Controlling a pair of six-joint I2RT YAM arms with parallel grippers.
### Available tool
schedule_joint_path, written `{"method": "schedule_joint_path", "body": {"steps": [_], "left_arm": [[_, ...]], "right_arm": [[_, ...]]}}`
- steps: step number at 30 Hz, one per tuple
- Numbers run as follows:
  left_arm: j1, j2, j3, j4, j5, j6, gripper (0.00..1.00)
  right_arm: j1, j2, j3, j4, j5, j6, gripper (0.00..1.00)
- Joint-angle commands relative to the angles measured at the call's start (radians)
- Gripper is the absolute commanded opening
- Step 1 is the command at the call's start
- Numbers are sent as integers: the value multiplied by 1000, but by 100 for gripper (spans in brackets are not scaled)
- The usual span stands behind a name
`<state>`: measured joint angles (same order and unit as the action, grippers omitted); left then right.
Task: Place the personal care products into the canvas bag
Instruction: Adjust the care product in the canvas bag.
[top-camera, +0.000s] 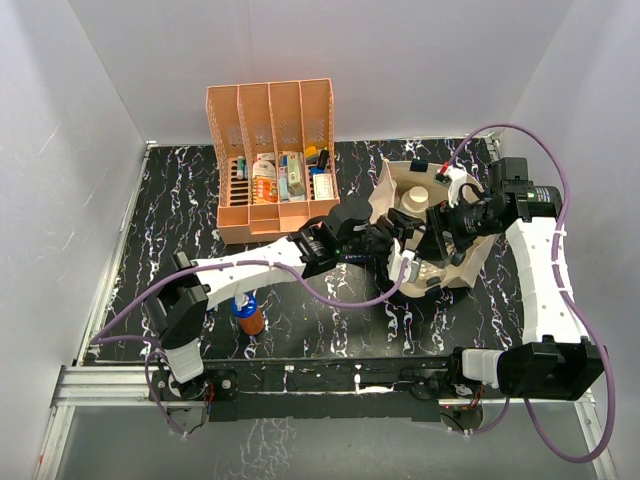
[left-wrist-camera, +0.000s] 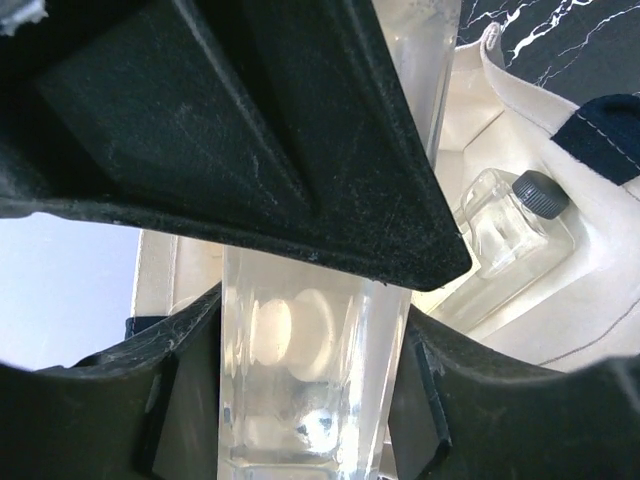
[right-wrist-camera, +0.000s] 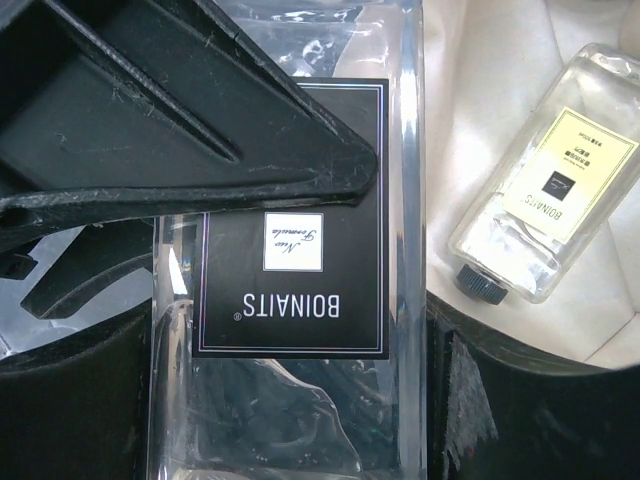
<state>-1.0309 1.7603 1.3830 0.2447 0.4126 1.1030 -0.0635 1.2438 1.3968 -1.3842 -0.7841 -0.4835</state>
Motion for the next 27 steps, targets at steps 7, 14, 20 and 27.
{"method": "schedule_joint_path", "body": {"steps": [7,14,20,27], "left_arm": [[3,-65,-90,184,-103,-26,0],[5,-97,-131,220,-141,-80,0],[5,-104,-132,240,-201,-148,0],[5,-108,-86,281,-301,-286,0]], "right_arm": [[9,-6,55,75,-72,1,73],[9,0,86,106,-64,46,91],[8,-24,95,162,-7,113,96],[9,-62,91,246,11,224,99]]}}
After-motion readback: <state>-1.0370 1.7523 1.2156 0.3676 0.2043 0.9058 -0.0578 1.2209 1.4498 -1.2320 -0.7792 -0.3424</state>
